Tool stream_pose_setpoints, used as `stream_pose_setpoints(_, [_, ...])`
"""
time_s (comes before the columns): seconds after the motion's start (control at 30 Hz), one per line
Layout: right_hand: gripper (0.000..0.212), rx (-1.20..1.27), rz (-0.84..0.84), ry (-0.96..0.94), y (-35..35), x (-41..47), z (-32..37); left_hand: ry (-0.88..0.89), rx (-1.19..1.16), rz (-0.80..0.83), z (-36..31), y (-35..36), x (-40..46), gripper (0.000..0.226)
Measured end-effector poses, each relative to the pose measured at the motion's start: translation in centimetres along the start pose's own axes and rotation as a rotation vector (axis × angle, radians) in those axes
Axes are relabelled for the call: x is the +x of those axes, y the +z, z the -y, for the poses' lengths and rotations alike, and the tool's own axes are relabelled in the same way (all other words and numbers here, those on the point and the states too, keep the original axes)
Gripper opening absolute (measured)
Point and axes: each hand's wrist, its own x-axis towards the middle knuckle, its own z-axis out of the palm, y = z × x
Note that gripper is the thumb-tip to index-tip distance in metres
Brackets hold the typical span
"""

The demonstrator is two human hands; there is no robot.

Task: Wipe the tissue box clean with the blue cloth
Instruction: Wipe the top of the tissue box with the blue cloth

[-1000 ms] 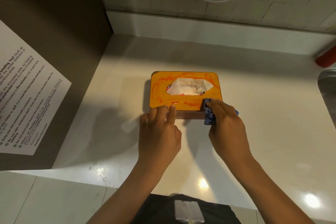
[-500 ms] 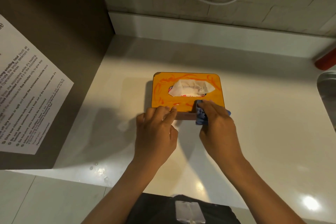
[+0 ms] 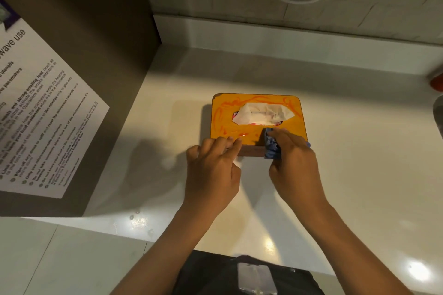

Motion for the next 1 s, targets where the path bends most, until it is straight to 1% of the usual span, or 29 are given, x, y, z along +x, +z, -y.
stream_pose_setpoints(0.1, [0.040,-0.018,-0.039,0.060,-0.7,0.8,-0.4,0.012,-0.032,-0.019,0.2,-0.1,0.0,0.049])
stream_pose_setpoints(0.17, [0.037,-0.005,-0.056,0.065,-0.2,1.3,0.0,0.018,-0.068,-0.027,0.3,-0.1,-0.1,0.049])
stream_pose_setpoints(0.23, [0.036,0.016,-0.047,0.051,0.6,1.3,0.9,0.026,-0.072,-0.029,0.3,-0.1,-0.1,0.050])
stream_pose_setpoints(0.33, [0.032,0.051,-0.003,-0.022,1.4,0.5,1.8,0.032,-0.072,-0.030,0.3,-0.1,-0.1,0.051])
stream_pose_setpoints(0.43, [0.040,0.051,-0.003,-0.061,0.8,-0.1,1.1,0.026,-0.090,-0.009,0.4,-0.2,-0.1,0.051])
stream_pose_setpoints(0.5, [0.044,0.027,-0.034,-0.019,0.0,0.0,0.2,0.014,-0.123,0.019,0.7,-0.4,-0.1,0.051])
stream_pose_setpoints(0.57, [0.042,0.034,-0.058,0.053,-0.2,0.5,-0.1,-0.002,-0.163,0.039,0.9,-0.5,-0.1,0.050])
stream_pose_setpoints(0.63, [0.040,0.053,-0.069,0.067,0.3,1.0,0.1,-0.008,-0.173,0.055,0.9,-0.5,-0.2,0.051])
stream_pose_setpoints(0.73, [0.039,0.079,-0.063,0.026,1.5,1.2,1.5,0.001,-0.163,0.049,0.6,-0.5,-0.4,0.054])
stream_pose_setpoints(0.87, [0.041,0.097,-0.002,-0.042,1.7,0.4,2.2,0.012,-0.174,0.048,0.8,-0.5,-0.4,0.054])
stream_pose_setpoints(0.93, [0.042,0.090,0.001,-0.095,0.8,0.2,1.4,-0.009,-0.236,0.087,1.1,-0.5,-0.5,0.052])
stream_pose_setpoints(1.0, [0.043,0.074,0.002,-0.078,-0.1,0.4,0.6,-0.037,-0.330,0.116,1.6,-0.6,-0.9,0.052])
